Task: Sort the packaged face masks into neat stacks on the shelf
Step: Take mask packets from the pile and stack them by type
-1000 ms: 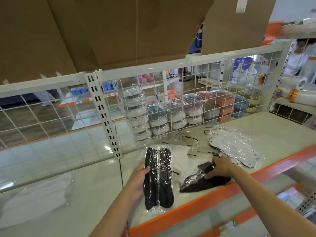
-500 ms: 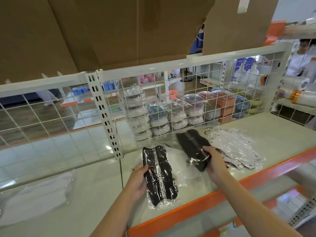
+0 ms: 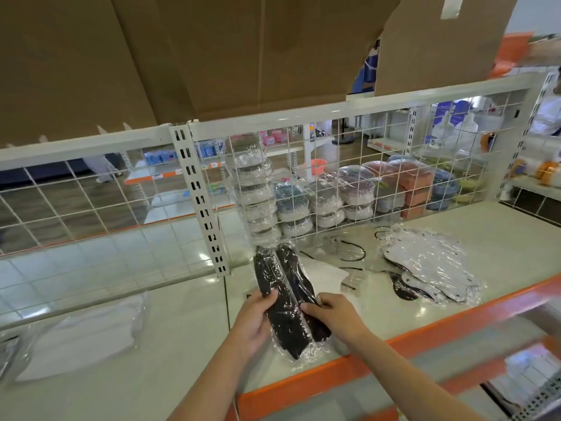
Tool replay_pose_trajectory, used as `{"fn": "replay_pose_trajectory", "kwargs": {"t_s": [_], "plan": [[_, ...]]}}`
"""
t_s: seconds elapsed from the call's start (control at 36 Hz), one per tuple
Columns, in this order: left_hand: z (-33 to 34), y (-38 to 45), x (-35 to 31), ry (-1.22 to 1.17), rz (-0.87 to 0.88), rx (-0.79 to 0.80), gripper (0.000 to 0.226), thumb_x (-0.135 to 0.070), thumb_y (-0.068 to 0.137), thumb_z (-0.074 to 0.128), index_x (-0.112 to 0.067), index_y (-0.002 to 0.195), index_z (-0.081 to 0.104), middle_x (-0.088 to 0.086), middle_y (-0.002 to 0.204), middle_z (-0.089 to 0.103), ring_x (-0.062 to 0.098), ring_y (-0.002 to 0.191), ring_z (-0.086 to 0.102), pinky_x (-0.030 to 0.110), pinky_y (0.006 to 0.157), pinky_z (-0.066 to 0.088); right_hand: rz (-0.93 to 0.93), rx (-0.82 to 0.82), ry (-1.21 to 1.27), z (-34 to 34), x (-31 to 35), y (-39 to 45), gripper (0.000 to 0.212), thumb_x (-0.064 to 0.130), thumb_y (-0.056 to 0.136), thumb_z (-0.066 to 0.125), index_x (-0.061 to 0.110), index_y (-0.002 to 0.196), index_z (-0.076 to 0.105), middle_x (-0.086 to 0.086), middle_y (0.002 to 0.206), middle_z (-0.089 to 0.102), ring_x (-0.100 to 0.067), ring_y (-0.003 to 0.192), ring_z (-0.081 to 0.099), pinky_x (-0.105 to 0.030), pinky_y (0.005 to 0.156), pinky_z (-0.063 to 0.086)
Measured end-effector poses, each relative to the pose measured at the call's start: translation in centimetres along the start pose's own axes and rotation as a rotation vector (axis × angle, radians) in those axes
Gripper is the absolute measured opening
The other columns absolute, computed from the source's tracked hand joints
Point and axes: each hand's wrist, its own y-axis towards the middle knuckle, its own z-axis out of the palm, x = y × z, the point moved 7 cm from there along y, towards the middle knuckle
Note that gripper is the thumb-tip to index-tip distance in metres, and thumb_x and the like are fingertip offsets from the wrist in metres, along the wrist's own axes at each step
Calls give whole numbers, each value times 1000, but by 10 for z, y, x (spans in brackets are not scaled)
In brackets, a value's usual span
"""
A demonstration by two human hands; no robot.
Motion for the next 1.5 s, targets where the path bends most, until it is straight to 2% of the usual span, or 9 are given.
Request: {"fn": "replay_pose_trajectory", "kwargs": {"t_s": [0.19, 0.28, 0.36, 0.47, 0.78, 0.92, 1.08, 1.36, 1.5], "plan": [[7, -4, 6, 5, -7, 1, 21, -3, 94, 50, -2, 112, 60, 14, 99, 71, 22, 88, 68, 30, 67, 52, -78, 4, -172, -3, 16, 1, 37, 32, 92, 58, 17, 59, 50, 2, 57, 46, -10, 56, 42, -23, 55, 31], [4, -3, 5, -37, -19, -26, 23, -3, 95, 48, -1, 116, 57, 14, 107, 67, 22, 93, 64, 30, 68, 48, -102, -126, -352, -28, 17, 5, 28, 26, 96, 50, 9, 76, 58, -3, 70, 56, -15, 65, 50, -27, 62, 36], [0, 0, 6, -60, -33, -44, 26, -2, 95, 48, 1, 119, 56, 17, 115, 64, 25, 101, 62, 34, 79, 48, 14, -281, -541, -66, 2, 8, 21, 17, 95, 43, 4, 101, 59, -11, 96, 54, -28, 95, 54, -31, 78, 38], [-3, 2, 9, -74, -30, -52, 24, -1, 94, 49, 1, 116, 57, 18, 119, 63, 31, 113, 57, 42, 97, 43, 167, -366, -781, -106, -24, 4, 34, 27, 94, 43, 13, 125, 47, -11, 129, 46, -29, 121, 41, -39, 98, 38], [24, 3, 18, -38, -35, -28, 18, 2, 93, 50, -3, 106, 61, 15, 112, 65, 28, 110, 58, 44, 103, 40, 342, -326, -948, -153, -60, -9, 54, 41, 94, 39, 12, 138, 35, -12, 153, 17, -31, 143, 12, -42, 111, 21], [27, 2, 17, -72, -50, -28, 18, 1, 93, 50, -3, 106, 61, 12, 104, 67, 25, 100, 60, 37, 87, 47, 326, -317, -932, -153, -59, -10, 50, 42, 92, 40, 18, 136, 41, -11, 155, 10, -32, 143, 4, -45, 114, 16], [27, 4, 18, -62, -30, -57, 23, 2, 91, 52, 0, 113, 59, 10, 99, 67, 22, 92, 62, 30, 75, 47, 43, -209, -915, -119, -40, -8, 29, 39, 93, 44, 36, 116, 62, 1, 149, 24, -25, 138, 14, -39, 111, 21], [15, 3, 17, -17, -41, -87, 34, 0, 91, 53, 3, 125, 54, 18, 120, 62, 27, 108, 57, 31, 81, 46, 97, -186, -941, -116, -38, -3, 56, 46, 86, 54, 20, 134, 43, -3, 138, 45, -25, 127, 38, -33, 105, 33], [12, 1, 19, -23, -58, -73, 33, 0, 91, 53, 3, 123, 54, 13, 104, 66, 23, 96, 60, 31, 74, 45, 57, -192, -1104, -108, -26, -2, 34, 29, 93, 42, 16, 124, 49, -3, 124, 57, -23, 119, 46, -33, 93, 43]]}}
